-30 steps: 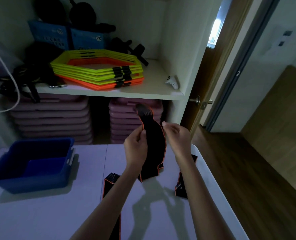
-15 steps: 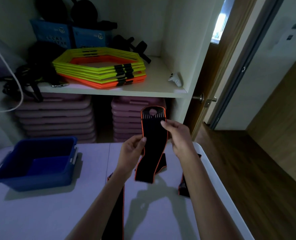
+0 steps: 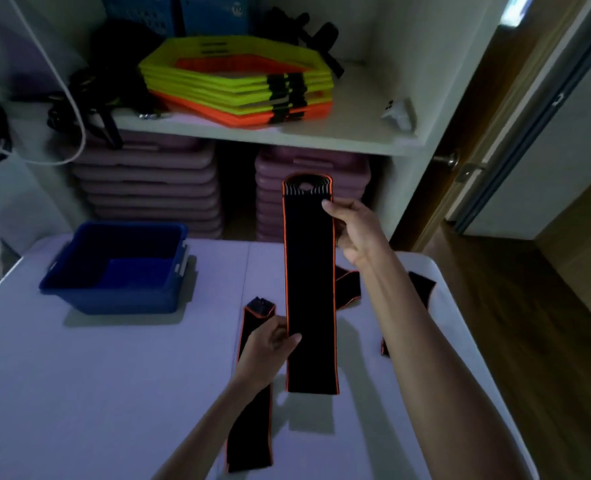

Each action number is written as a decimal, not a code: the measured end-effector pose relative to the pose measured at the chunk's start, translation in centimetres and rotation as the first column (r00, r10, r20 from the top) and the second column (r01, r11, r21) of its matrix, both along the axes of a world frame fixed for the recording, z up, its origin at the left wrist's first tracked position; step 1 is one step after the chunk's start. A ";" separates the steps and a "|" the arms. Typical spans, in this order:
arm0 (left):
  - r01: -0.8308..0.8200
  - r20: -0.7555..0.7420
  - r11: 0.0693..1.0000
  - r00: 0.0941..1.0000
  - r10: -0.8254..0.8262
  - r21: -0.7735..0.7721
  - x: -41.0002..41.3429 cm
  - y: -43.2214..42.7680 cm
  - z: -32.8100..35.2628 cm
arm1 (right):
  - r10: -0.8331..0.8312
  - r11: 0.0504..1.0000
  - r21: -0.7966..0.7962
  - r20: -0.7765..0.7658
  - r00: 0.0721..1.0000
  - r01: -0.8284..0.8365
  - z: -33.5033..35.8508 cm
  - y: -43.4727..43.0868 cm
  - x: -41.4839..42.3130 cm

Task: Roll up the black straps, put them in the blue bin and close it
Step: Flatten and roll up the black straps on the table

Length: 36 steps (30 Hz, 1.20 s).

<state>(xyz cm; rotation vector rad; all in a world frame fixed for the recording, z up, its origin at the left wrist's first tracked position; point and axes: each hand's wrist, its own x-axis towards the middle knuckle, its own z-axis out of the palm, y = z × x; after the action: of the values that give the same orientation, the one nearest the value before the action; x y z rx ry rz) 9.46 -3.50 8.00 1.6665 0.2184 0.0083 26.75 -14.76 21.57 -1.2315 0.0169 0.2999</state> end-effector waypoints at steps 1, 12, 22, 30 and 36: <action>-0.006 -0.036 1.000 0.999 0.005 -0.016 -1.5 0.7 -0.8 | 0.022 1.000 -0.019 -0.049 0.999 -0.023 -1.8 0.7 -0.1; -0.120 -0.482 0.975 0.876 0.015 -0.188 -11.9 6.4 -8.7 | 0.100 0.973 -0.114 -0.583 0.806 -0.203 -22.6 6.8 -6.1; -0.103 -0.586 0.967 0.808 -0.054 -0.232 -10.7 6.3 -9.9 | -0.131 0.911 -0.388 -0.595 0.793 -0.140 -25.8 6.5 -5.4; -0.077 -0.601 0.983 0.798 -0.038 -0.164 -10.1 6.1 -10.2 | -0.024 0.705 -0.693 -0.240 0.971 -0.154 -26.4 7.0 -5.6; -0.106 -0.599 0.990 0.800 0.028 -0.095 -10.0 6.0 -10.4 | 0.019 0.642 -0.756 -0.152 0.988 -0.129 -27.2 6.7 -5.6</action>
<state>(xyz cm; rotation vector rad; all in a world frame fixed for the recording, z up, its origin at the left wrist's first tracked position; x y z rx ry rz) -0.53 2.49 -2.42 1.4911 0.7445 -0.4795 21.15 -8.04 -5.66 -2.0747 0.2326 0.4727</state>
